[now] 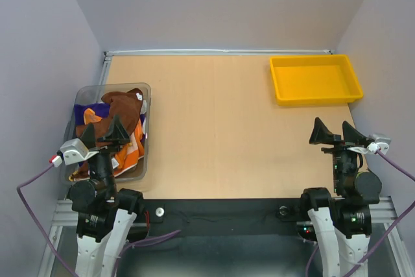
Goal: Fold and stack the towels
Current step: Grab crumpled towel
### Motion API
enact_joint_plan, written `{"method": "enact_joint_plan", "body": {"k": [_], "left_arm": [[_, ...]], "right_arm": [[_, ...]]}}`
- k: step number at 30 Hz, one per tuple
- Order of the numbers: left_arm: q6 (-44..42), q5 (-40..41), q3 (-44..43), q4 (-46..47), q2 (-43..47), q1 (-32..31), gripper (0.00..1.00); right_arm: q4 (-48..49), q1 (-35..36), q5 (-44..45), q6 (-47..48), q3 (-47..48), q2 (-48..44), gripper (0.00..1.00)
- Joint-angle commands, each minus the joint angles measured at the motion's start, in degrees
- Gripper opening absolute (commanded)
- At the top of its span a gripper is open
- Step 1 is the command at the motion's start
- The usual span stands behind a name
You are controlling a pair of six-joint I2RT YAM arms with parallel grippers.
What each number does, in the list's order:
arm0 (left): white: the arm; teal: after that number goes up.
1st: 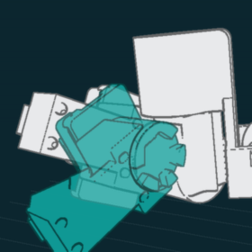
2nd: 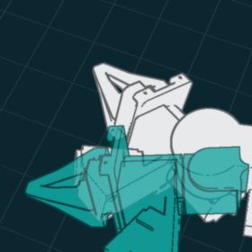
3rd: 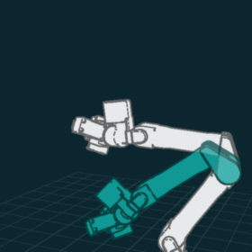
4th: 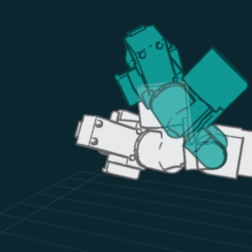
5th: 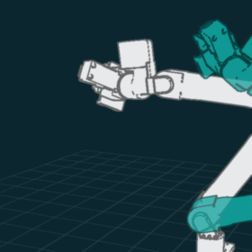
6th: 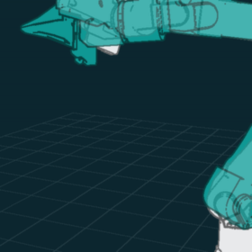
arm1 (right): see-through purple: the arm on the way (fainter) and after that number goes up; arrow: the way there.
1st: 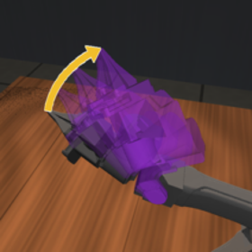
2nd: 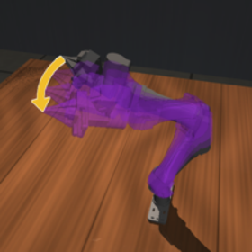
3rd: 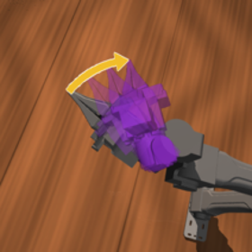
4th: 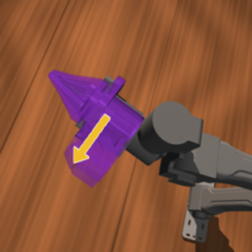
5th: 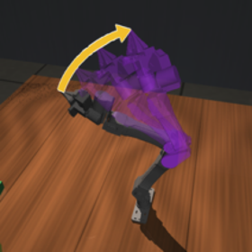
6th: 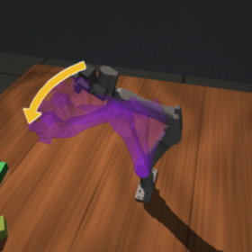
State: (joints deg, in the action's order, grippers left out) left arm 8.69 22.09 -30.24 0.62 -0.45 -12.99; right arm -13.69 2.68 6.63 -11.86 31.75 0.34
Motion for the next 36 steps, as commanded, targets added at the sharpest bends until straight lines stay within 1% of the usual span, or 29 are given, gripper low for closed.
{"method": "enact_joint_plan", "body": {"k": [1,4,8,15,16,17,18,20,21,23,24,26,27,29,30,31,34,35,36], "left_arm": [[1.2,0.8,-0.3,2.9,8.8,0.6,0.99],[2.3,0.3,-0.5,2.8,7.7,0.7,0.99],[3.8,-0.5,-0.9,2.6,4.9,0.6,0.99],[6.7,-2.7,-4.2,0.7,-9.6,0.6,0.99],[7.1,-2.8,-5.6,-0.2,-14.3,0.6,0.99],[7.7,-2.9,-6.5,-0.5,-16.8,0.6,0.99],[8.6,-2.7,-7.4,-0.5,-22.3,0.7,0.99],[9.4,-1.1,-11.5,-5.7,-29.0,0.7,0.99],[9.5,-0.6,-13.1,-7.2,-36.0,0.7,0.99],[10.2,1.1,-18.1,-11.8,-42.9,0.8,0.98],[10.2,1.5,-19.6,-13.0,-49.1,1.0,0.98],[10.2,2.0,-24.0,-16.2,-54.7,2.4,0.95],[10.0,1.6,-25.1,-16.7,-59.5,3.1,0.94],[9.7,1.9,-27.9,-17.5,-63.6,4.7,0.9],[9.5,1.6,-28.6,-17.8,-67.1,5.3,0.9],[9.4,1.5,-30.0,-18.4,-68.6,5.7,0.89],[9.5,2.5,-32.2,-19.9,-73.8,6.1,0.79],[9.7,2.5,-32.6,-20.5,-74.9,6.2,0.79],[10.1,3.3,-33.0,-21.4,-76.4,6.2,0.76]], "right_arm": [[0.7,-0.2,0.7,-0.4,0.6,-0.1,1.0],[0.8,-0.2,-0.4,-0.1,0.5,-0.2,1.0],[0.8,-0.3,0.3,-0.3,0.4,-0.2,1.0],[0.7,0.7,0.8,-0.4,-0.1,-0.1,1.0],[0.7,1.3,0.9,-0.4,-0.1,-0.2,1.0],[0.7,1.7,0.9,-0.5,-0.2,-0.2,1.0],[0.6,2.2,1.1,-0.4,-0.4,-0.2,1.0],[0.6,3.4,1.4,-0.4,-0.5,-0.1,1.0],[0.6,3.9,1.6,-0.4,-0.5,-0.2,1.0],[0.6,5.3,2.0,-0.4,-0.5,-0.2,1.0],[0.6,5.8,1.9,-0.4,-0.4,-0.1,1.0],[0.4,7.0,1.8,-0.4,-0.5,-0.2,1.0],[0.5,7.4,2.1,-0.4,-0.4,-0.2,1.0],[0.4,8.5,2.5,-0.4,-0.5,-0.2,1.0],[0.3,8.8,2.9,-0.4,-0.4,-0.2,1.0],[0.3,9.4,3.2,-0.4,-0.4,-0.2,1.0],[0.0,10.6,3.5,-0.5,-0.3,-0.2,1.0],[0.0,10.9,3.5,-0.5,-0.4,-0.2,1.0],[0.0,11.4,3.7,-0.5,-0.4,-0.2,1.0]]}}
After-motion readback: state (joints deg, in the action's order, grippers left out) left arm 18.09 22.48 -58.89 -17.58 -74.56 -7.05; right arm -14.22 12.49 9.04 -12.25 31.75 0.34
